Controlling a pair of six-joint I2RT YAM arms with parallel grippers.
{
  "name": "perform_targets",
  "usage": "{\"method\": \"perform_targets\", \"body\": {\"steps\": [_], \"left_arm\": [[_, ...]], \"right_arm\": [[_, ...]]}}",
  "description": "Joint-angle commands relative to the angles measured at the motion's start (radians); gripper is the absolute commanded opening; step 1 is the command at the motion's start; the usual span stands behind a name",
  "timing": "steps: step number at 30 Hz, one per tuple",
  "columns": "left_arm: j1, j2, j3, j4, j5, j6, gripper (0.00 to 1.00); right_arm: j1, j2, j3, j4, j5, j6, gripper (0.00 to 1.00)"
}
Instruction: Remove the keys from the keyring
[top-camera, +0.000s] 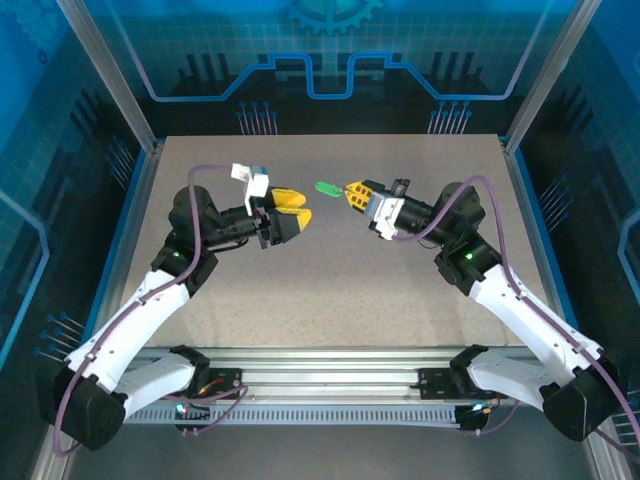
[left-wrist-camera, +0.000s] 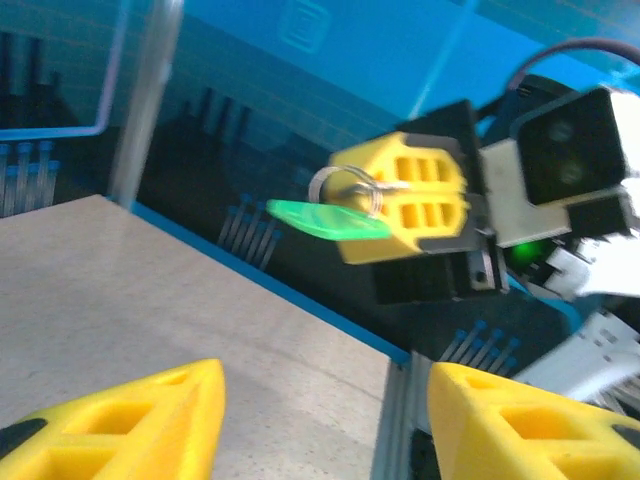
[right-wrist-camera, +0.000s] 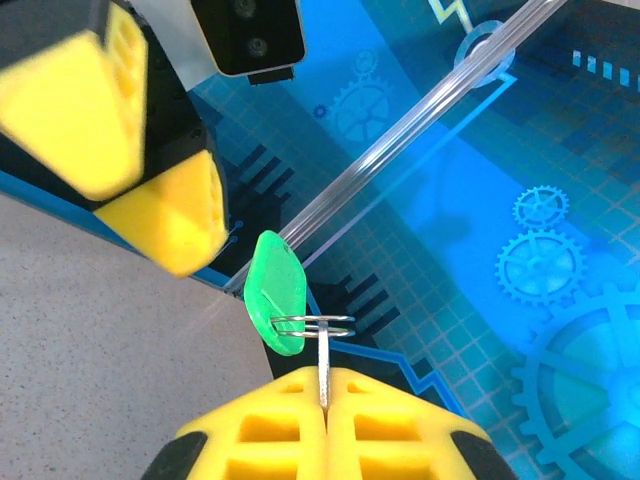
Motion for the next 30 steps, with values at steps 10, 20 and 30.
{"method": "perform_targets", "body": {"steps": [10,20,30], "left_arm": [[0.084,0.157,0.369,-0.215,0.165,0.030,0.53],[0.084,0.313,0.515,-0.201,0.501,-0.081,0.45],[0.079,0.349,0.484,-0.019,0.605,-0.243,0.44]], "right_arm": [[-0.055,-0.001,0.077,-0.089,-0.211,0.031,0.00],[-0.083,0.049,0.115,0.014,-0.346,0.131,0.00],[-0.081,0.130,0.151,0.095,-0.418,0.195,0.00]]}}
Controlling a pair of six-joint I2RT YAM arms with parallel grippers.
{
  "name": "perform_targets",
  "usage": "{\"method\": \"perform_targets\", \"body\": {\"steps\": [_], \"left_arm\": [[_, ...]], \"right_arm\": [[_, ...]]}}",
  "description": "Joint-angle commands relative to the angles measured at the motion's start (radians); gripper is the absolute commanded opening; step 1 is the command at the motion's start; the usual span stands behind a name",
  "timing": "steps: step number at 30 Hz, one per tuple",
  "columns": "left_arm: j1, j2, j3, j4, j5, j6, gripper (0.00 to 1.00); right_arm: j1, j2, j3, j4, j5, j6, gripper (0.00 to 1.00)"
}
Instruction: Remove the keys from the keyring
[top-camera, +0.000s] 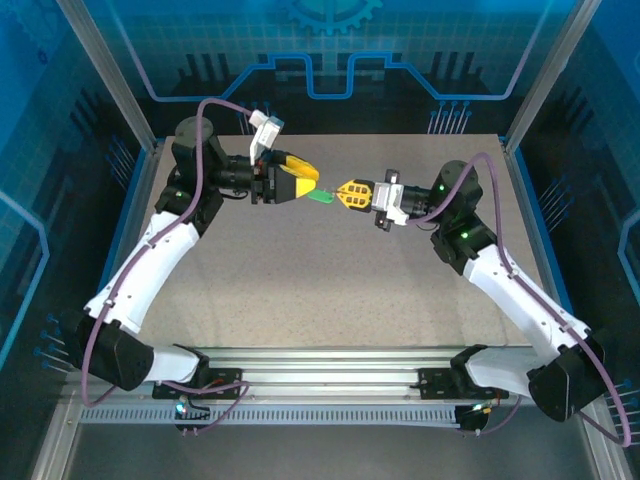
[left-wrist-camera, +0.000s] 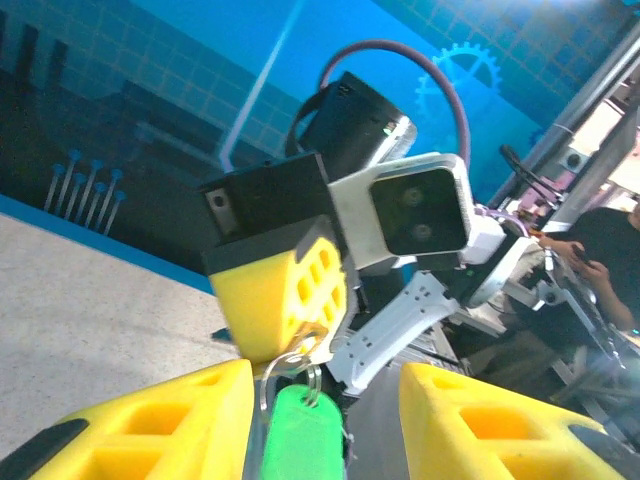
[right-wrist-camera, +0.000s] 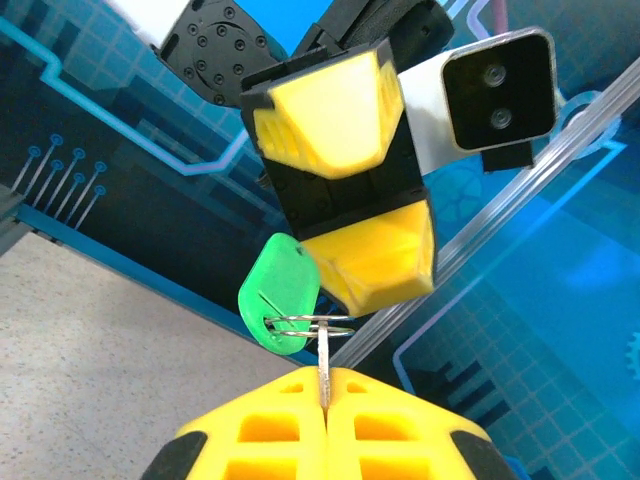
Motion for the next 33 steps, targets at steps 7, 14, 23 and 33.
{"method": "perform_targets", "body": {"steps": [7,14,23,33], "left_arm": [[-0.026,0.041,0.047,-0.076,0.079,0.043,0.45],[-0.040,0.044,0.055,-0.094,0.072,0.064,0.45],[-0.059,0.058,0.074,-0.097,0.100,0.059,0.40],[-0.077,0.074,0.081,-0.114,0.121,0.064,0.33]], "right_arm": [[-0.011,0.010,0.054,0.056,-0.061,0.043,0.00],[-0.006,0.019,0.073,0.033,-0.071,0.039,0.00],[0.000,0.020,0.086,-0.003,-0.088,0.029,0.00],[0.003,0.025,0.101,-0.030,-0.093,0.018,0.00]]}}
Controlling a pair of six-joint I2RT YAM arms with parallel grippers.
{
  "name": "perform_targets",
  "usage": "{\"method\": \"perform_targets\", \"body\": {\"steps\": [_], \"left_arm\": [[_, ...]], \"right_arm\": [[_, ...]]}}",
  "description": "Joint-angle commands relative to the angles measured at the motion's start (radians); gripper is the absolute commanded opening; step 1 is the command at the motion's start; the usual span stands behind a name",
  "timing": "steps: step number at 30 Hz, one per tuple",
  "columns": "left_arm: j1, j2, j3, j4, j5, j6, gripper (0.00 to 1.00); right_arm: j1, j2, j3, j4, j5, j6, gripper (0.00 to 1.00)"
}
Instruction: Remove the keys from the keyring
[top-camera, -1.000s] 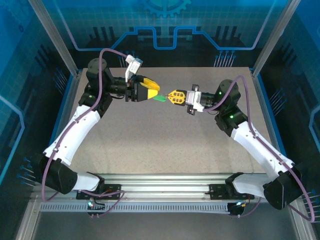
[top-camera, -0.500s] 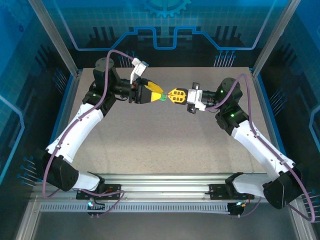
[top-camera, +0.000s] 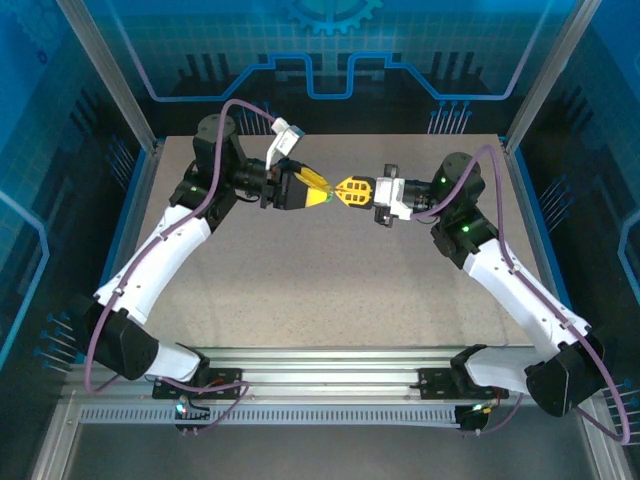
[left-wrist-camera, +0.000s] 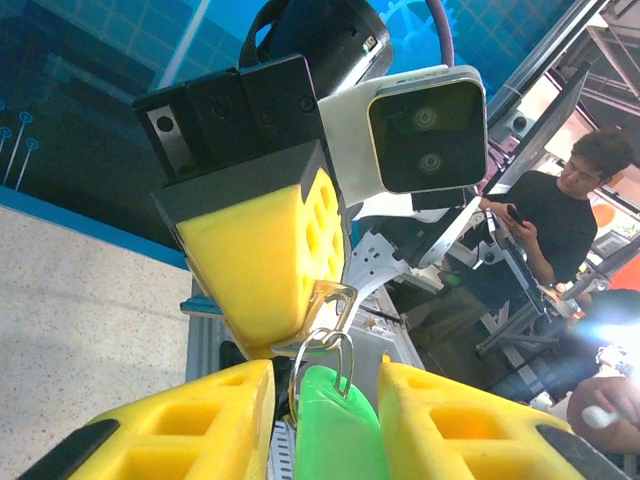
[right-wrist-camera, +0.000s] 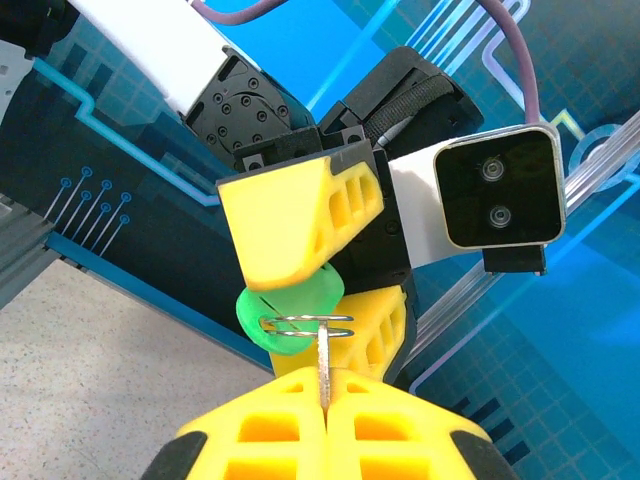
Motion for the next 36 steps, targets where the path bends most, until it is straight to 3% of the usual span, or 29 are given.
{"method": "perform_targets", "body": {"steps": [1,9,11,20,26,30,36], "left_arm": [[-0.010,0.014,0.039,-0.016,0.037,0.017,0.31],[-0.011,0.019,0.026,0.058,0.035,-0.055,0.07],[-0.010,0.017,-0.001,0.163,0.030,-0.131,0.00],[0.020,0.054,-0.121,0.820,-0.073,-0.638,0.00],[0.048,0.124,-0.132,1.207,-0.140,-0.942,0.00],[0.050,0.125,-0.141,1.213,-0.148,-0.943,0.00],[0.063,0.104,-0.152,1.175,-0.154,-0.932,0.00]], "right_arm": [[0.002,0.005,0.036,-0.014,-0.023,-0.013,0.00],[0.003,0.000,0.017,0.026,0.008,-0.006,0.00],[0.008,-0.007,-0.003,0.064,0.027,0.002,0.00],[0.056,-0.044,-0.112,0.225,0.154,-0.025,0.00],[0.176,-0.074,-0.164,0.183,0.351,-0.258,0.00],[0.193,-0.080,-0.195,0.216,0.395,-0.286,0.00],[0.257,-0.073,-0.217,0.176,0.518,-0.467,0.00]]}}
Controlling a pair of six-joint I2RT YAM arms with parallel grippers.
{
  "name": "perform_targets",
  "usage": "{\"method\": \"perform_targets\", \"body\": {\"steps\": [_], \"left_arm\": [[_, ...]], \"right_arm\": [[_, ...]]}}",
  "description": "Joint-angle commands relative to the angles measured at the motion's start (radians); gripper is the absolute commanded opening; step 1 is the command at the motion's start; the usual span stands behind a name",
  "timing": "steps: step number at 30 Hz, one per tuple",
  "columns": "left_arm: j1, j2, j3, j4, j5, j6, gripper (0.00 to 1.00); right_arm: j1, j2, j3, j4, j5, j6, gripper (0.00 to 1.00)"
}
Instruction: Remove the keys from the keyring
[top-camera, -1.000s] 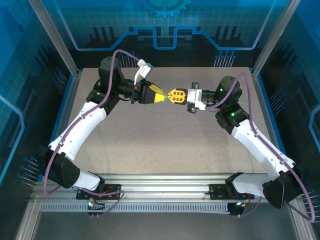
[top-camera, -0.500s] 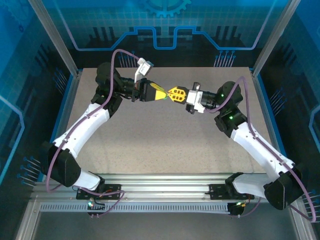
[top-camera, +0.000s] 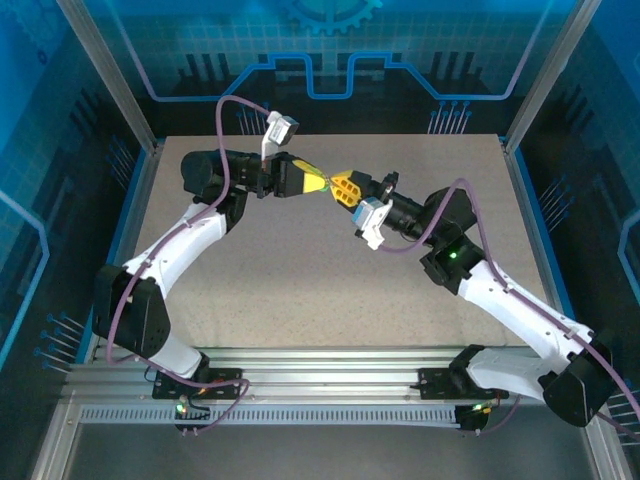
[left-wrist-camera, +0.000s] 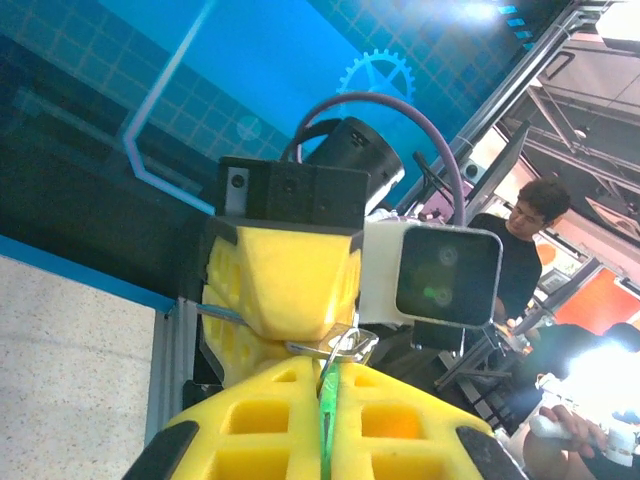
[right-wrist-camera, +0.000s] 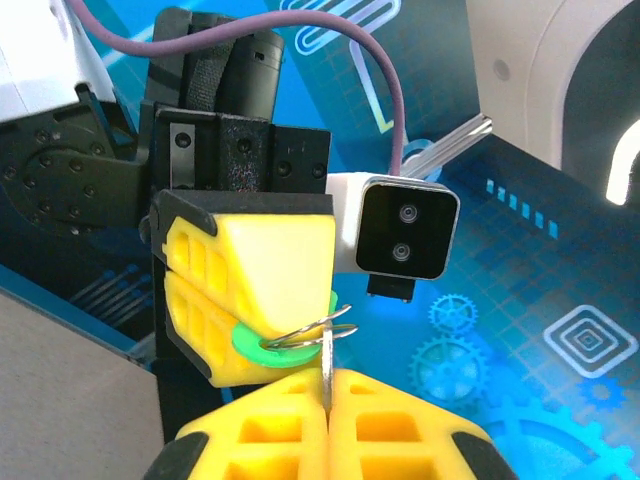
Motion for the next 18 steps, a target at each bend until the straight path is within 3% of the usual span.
{"method": "perform_targets", "body": {"steps": [1,18], "left_arm": [[0.021,-0.017,0.003,0.039,-0.153,-0.033,0.00],[0.039,-0.035,0.000,-0.056,-0.155,0.035,0.00]], "right_arm": [[0.059,0.008,-0.051,-0.053,-0.006,-0.133,0.00],[0.071,0.003,-0.084,0.046,0.033,-0.052,0.00]]}}
